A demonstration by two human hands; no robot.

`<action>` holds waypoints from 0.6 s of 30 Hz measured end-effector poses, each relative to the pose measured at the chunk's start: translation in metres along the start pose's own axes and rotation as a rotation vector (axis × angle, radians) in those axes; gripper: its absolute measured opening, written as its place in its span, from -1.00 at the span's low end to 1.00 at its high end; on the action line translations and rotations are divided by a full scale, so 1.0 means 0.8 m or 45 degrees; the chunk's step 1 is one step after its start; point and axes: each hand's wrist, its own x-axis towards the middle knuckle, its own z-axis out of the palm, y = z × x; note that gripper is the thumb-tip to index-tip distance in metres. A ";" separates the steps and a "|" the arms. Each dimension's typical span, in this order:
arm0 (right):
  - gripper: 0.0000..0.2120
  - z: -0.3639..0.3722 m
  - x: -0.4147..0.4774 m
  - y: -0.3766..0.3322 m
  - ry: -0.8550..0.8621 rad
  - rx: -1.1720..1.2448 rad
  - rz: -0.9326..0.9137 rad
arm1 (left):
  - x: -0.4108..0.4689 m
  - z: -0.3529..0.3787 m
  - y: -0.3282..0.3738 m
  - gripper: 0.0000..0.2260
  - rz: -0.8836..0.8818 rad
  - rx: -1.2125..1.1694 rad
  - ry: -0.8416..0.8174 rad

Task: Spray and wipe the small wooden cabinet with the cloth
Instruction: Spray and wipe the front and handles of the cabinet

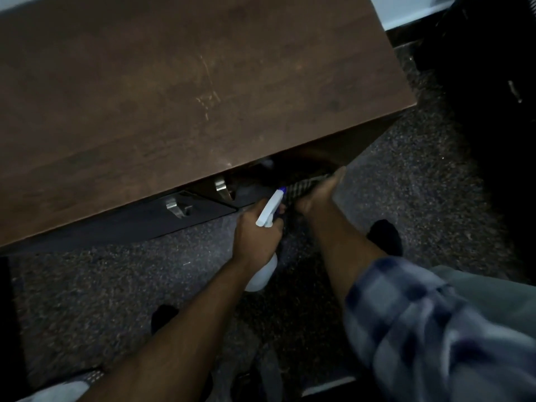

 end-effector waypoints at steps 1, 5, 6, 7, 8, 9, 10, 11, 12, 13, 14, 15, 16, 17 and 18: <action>-0.02 0.002 -0.013 -0.002 -0.017 -0.071 0.005 | 0.002 0.002 -0.002 -0.89 0.003 -0.007 0.001; -0.07 0.027 -0.050 -0.038 0.109 -0.089 -0.209 | 0.003 0.003 -0.005 -0.75 0.004 -0.042 -0.021; -0.10 0.024 -0.041 -0.047 0.119 -0.034 -0.228 | 0.003 0.003 -0.006 -0.82 0.009 -0.030 -0.029; -0.10 0.024 -0.038 -0.050 0.140 -0.019 -0.238 | 0.002 0.003 -0.008 -0.87 0.010 -0.037 -0.033; -0.07 0.018 -0.030 -0.044 0.084 0.020 -0.203 | 0.002 0.003 -0.010 -0.84 0.007 -0.052 -0.021; -0.03 0.008 -0.017 -0.030 0.040 -0.012 -0.132 | 0.001 0.002 -0.011 -0.83 -0.002 -0.075 -0.006; 0.01 -0.003 0.006 -0.014 0.009 -0.017 -0.076 | 0.001 0.001 -0.011 -0.82 -0.005 -0.085 0.011; 0.02 -0.009 0.013 -0.004 0.004 -0.018 -0.042 | 0.001 0.001 -0.013 -0.79 -0.013 -0.100 0.016; 0.00 -0.005 0.003 -0.002 -0.033 -0.043 0.003 | 0.002 0.000 -0.014 -0.76 -0.033 -0.104 0.018; -0.02 0.004 -0.022 -0.007 -0.053 -0.089 0.014 | 0.001 -0.001 -0.016 -0.74 -0.043 -0.113 0.015; -0.05 0.013 -0.045 -0.012 -0.076 -0.128 -0.042 | 0.000 -0.003 -0.017 -0.72 -0.044 -0.108 0.012; -0.11 0.018 -0.056 -0.019 -0.050 -0.148 -0.123 | -0.002 -0.005 -0.018 -0.73 -0.036 -0.102 0.006; -0.15 0.019 -0.059 -0.024 0.020 -0.073 -0.183 | -0.003 -0.008 -0.019 -0.76 -0.036 -0.091 0.001; -0.17 0.017 -0.052 -0.026 0.101 -0.055 -0.184 | -0.002 -0.010 -0.021 -0.80 -0.040 -0.076 -0.007; -0.19 0.012 -0.042 -0.028 0.144 -0.039 -0.217 | -0.001 -0.011 -0.022 -0.83 -0.034 -0.053 -0.018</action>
